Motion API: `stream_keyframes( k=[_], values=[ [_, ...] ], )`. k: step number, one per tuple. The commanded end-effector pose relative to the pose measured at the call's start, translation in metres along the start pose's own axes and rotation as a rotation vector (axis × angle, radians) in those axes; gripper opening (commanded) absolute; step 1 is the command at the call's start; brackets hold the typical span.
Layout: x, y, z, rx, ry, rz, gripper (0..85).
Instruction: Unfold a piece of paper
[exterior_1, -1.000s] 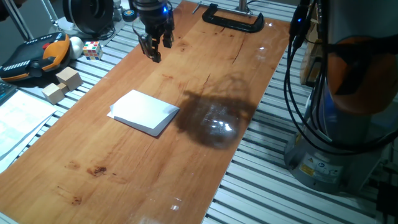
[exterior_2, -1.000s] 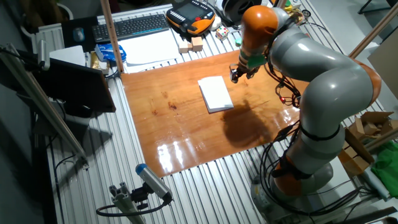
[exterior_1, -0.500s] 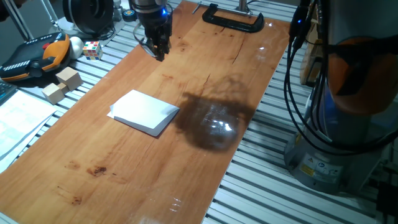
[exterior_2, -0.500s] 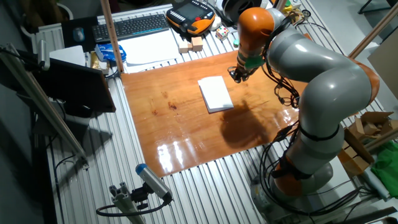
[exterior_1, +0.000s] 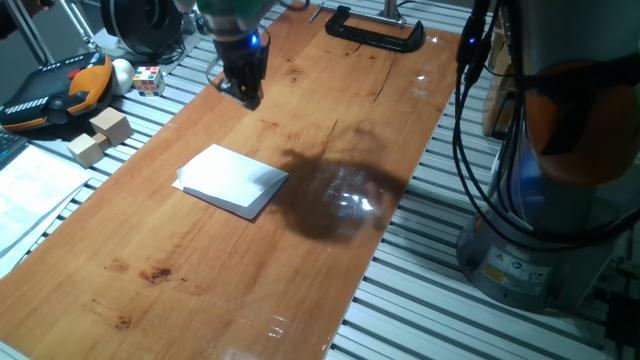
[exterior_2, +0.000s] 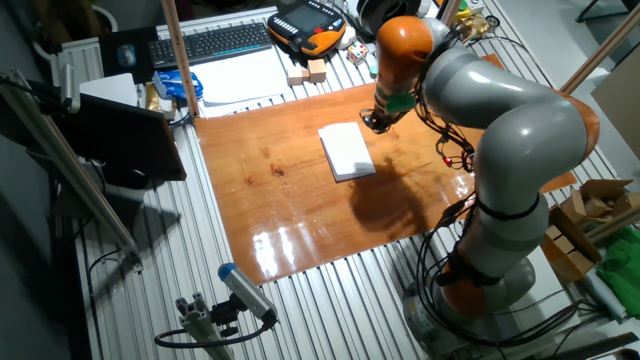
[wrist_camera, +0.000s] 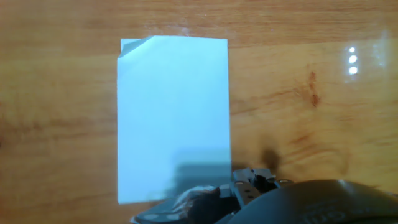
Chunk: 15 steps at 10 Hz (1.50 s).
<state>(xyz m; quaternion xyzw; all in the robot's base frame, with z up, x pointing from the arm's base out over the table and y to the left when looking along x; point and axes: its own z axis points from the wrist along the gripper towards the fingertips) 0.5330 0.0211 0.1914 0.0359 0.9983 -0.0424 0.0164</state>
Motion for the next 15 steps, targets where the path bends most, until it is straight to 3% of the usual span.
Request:
stream_keyframes(
  k=[1,4,5,7,10,15],
  values=[
    [-0.001,0.002,0.007,0.000,0.001,0.017,2.0],
    [-0.008,0.013,0.018,-0.003,0.027,0.085,2.0],
    [-0.012,0.017,0.022,-0.026,0.039,0.111,2.0],
    [-0.018,0.023,0.032,-0.029,0.037,0.131,2.0],
    [-0.023,0.028,0.042,-0.063,0.032,0.182,2.0],
    [-0.034,0.045,0.053,-0.032,0.030,0.252,2.0]
  ],
)
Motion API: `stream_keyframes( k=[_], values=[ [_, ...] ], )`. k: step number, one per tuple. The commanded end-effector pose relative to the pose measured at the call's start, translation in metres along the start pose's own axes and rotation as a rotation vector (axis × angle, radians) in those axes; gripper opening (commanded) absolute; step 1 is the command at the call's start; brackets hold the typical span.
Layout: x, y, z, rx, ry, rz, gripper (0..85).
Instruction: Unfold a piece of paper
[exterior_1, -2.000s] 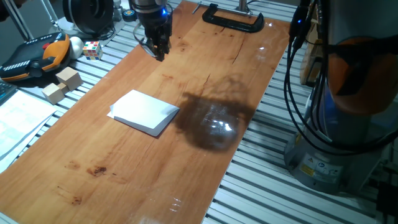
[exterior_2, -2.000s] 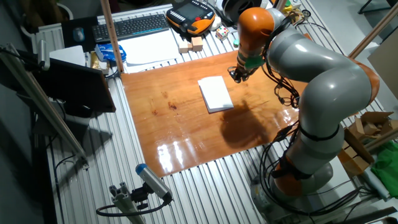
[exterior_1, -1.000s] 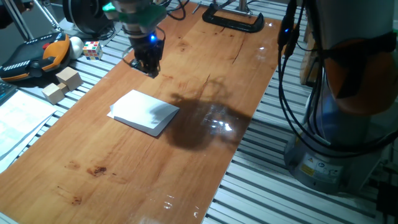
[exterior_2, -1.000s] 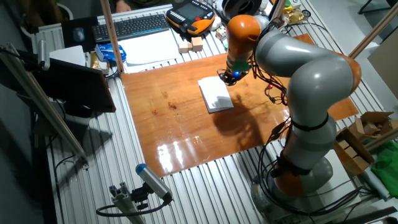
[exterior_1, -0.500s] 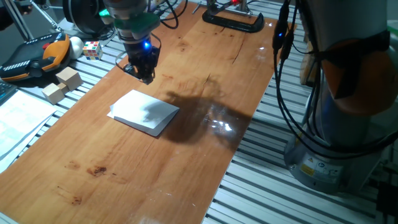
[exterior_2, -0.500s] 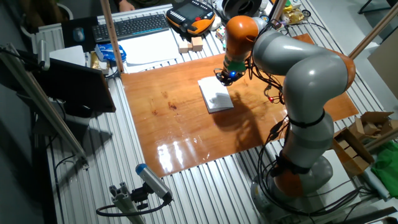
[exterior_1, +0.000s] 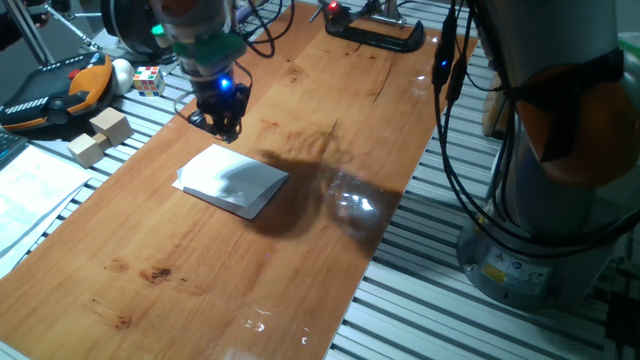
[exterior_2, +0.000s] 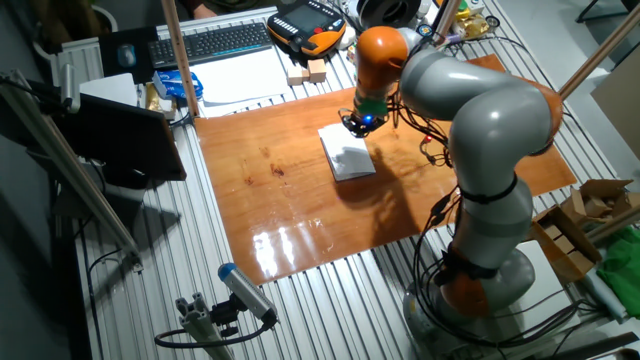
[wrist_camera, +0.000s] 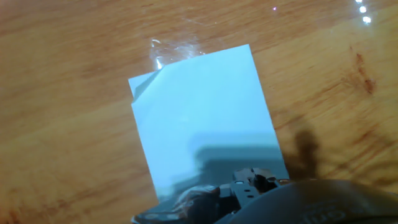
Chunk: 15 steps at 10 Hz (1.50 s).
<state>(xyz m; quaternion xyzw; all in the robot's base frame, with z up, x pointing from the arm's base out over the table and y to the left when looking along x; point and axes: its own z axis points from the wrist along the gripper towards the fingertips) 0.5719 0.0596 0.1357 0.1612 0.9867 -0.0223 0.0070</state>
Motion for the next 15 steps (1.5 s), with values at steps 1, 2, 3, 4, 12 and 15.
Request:
stream_keyframes(
  k=[1,2,3,4,12,15],
  values=[
    [-0.0005,0.0023,0.0021,-0.014,0.007,0.007,2.0],
    [-0.0013,0.0034,0.0036,-0.051,0.021,0.029,2.0],
    [-0.0025,0.0041,0.0052,-0.080,0.029,0.046,2.0],
    [-0.0026,0.0056,0.0069,-0.081,0.016,0.043,2.0],
    [-0.0022,0.0107,0.0092,-0.038,0.035,0.036,2.0],
    [-0.0022,0.0107,0.0092,-0.003,0.027,0.001,2.0]
  ],
)
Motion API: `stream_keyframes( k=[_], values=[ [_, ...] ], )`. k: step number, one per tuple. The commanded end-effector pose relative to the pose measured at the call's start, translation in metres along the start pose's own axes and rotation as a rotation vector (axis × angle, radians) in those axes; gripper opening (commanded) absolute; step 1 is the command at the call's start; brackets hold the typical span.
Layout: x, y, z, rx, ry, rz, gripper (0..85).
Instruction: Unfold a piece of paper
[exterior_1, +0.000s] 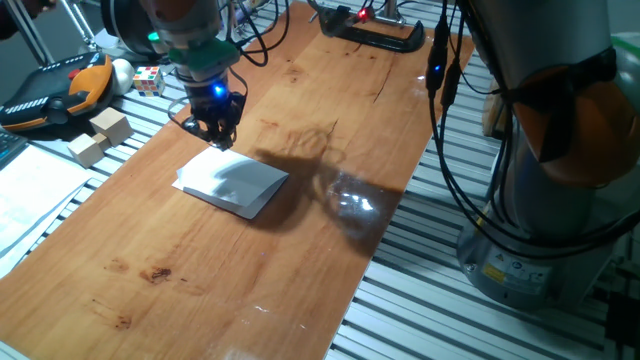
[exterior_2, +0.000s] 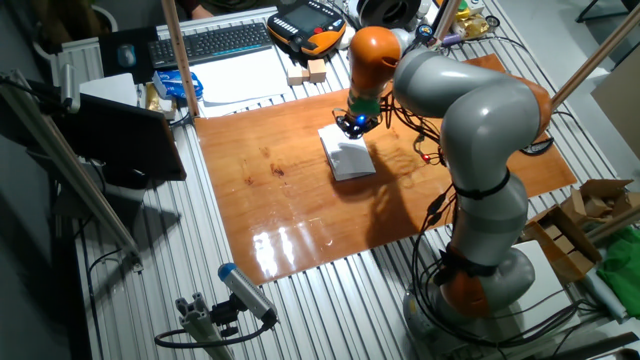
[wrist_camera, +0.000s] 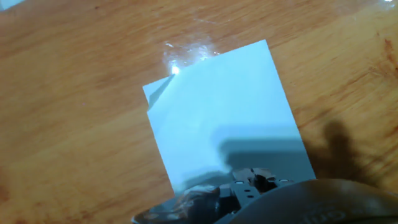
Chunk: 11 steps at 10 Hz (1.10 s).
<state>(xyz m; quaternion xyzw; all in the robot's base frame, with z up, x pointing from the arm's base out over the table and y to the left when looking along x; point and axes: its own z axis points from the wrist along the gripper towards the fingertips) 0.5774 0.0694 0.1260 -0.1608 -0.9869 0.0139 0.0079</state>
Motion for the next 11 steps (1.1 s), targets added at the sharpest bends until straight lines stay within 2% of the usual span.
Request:
stream_keyframes(
  k=[1,7,9,10,11],
  values=[
    [0.000,-0.001,0.000,-0.010,0.006,-0.006,2.0],
    [-0.002,0.001,0.000,-0.014,-0.020,0.029,2.0],
    [-0.003,0.007,-0.002,-0.017,-0.027,0.048,2.0],
    [-0.003,0.010,-0.003,-0.035,-0.018,0.072,2.0],
    [-0.003,0.014,-0.003,-0.034,-0.023,0.097,2.0]
  ],
)
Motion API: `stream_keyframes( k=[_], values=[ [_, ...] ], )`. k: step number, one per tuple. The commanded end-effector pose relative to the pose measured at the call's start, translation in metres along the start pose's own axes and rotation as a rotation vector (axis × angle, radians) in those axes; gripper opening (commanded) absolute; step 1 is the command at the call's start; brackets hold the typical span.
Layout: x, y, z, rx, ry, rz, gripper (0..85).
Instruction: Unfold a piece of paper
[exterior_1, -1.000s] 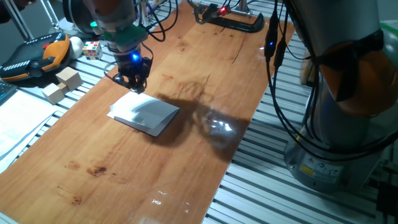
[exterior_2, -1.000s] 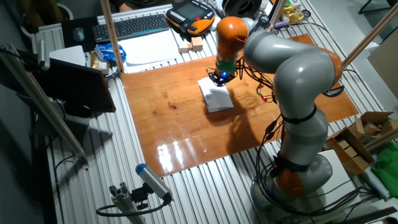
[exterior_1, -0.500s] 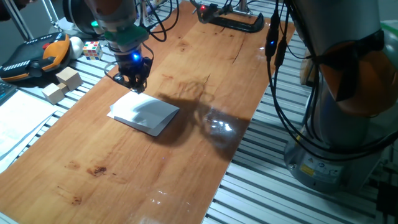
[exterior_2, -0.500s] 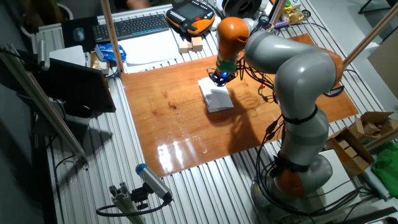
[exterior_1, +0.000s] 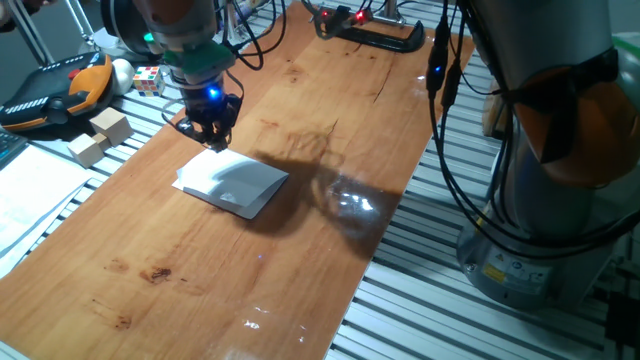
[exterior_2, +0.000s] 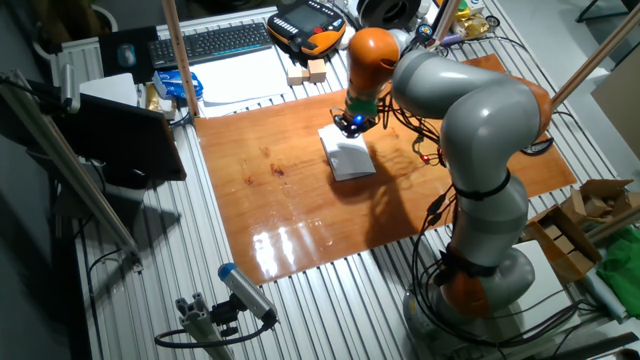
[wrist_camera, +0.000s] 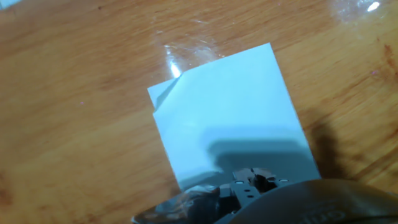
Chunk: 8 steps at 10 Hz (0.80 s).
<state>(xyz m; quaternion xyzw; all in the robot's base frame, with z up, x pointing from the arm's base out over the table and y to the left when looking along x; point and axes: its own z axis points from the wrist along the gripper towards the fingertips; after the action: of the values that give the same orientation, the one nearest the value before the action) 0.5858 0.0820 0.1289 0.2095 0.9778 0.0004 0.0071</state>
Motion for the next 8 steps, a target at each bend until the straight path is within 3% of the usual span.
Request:
stream_keyframes(
  k=[1,3,4,8],
  values=[
    [-0.001,0.003,0.001,-0.004,0.003,0.015,2.0],
    [-0.006,0.008,0.009,-0.010,0.006,0.035,2.0],
    [-0.009,0.011,0.013,-0.040,0.017,0.053,2.0],
    [-0.017,0.026,0.020,-0.049,0.013,0.060,2.0]
  ],
)
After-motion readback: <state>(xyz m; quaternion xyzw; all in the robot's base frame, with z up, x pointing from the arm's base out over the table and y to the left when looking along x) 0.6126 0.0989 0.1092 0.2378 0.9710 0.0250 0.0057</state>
